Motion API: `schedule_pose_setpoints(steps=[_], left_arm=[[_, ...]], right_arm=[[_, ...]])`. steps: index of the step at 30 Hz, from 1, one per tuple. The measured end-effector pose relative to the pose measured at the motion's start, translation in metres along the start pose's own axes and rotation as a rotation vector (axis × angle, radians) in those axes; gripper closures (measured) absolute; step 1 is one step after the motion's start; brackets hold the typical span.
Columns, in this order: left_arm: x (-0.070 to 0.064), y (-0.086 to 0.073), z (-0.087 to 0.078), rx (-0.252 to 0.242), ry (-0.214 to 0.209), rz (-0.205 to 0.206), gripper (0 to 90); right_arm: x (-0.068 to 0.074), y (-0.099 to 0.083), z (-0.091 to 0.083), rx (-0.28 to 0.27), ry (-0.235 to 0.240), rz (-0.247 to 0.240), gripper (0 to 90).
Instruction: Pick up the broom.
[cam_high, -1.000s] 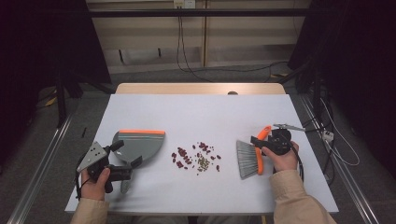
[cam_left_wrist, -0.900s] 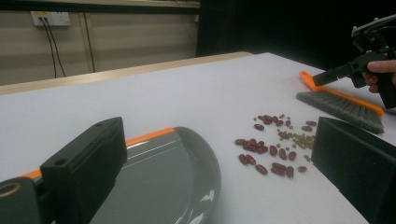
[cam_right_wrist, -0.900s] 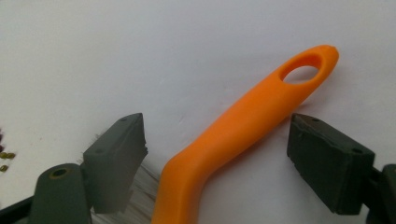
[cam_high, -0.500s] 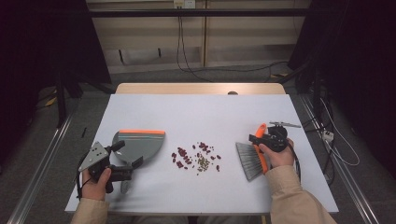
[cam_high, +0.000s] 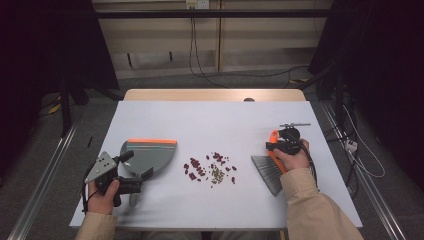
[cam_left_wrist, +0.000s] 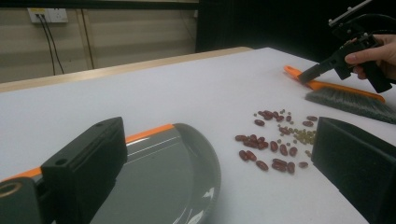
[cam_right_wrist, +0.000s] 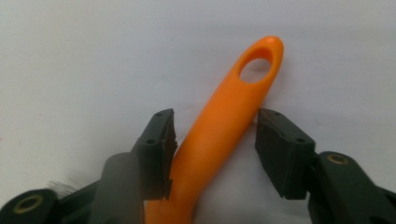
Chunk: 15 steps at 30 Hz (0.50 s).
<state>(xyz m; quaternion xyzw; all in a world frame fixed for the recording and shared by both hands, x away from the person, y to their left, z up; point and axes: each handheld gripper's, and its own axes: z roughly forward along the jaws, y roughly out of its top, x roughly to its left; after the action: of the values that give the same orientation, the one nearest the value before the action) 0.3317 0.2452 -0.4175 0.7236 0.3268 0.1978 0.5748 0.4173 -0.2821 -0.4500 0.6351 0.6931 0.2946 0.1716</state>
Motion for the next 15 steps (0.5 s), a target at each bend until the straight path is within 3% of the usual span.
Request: schedule_pose_setpoints(steps=[8,9,12,13,15], left_arm=[[-0.001,0.000,0.001,0.003,-0.003,0.004,3.3],[-0.001,0.000,0.001,0.004,-0.002,0.004,3.3],[-0.001,0.000,0.001,0.003,-0.002,0.006,3.3],[0.000,0.000,0.001,0.004,-0.001,0.006,3.3],[0.000,0.000,0.001,0.006,0.000,0.007,3.3]], right_arm=[[-0.001,0.005,0.001,0.026,0.021,0.011,52.7],[0.000,0.006,0.002,0.018,0.047,0.037,57.2],[0.002,0.007,0.004,0.017,0.066,0.031,60.7],[0.007,0.010,0.006,0.035,0.053,-0.003,62.1],[0.010,0.011,0.007,0.045,0.047,-0.026,62.5]])
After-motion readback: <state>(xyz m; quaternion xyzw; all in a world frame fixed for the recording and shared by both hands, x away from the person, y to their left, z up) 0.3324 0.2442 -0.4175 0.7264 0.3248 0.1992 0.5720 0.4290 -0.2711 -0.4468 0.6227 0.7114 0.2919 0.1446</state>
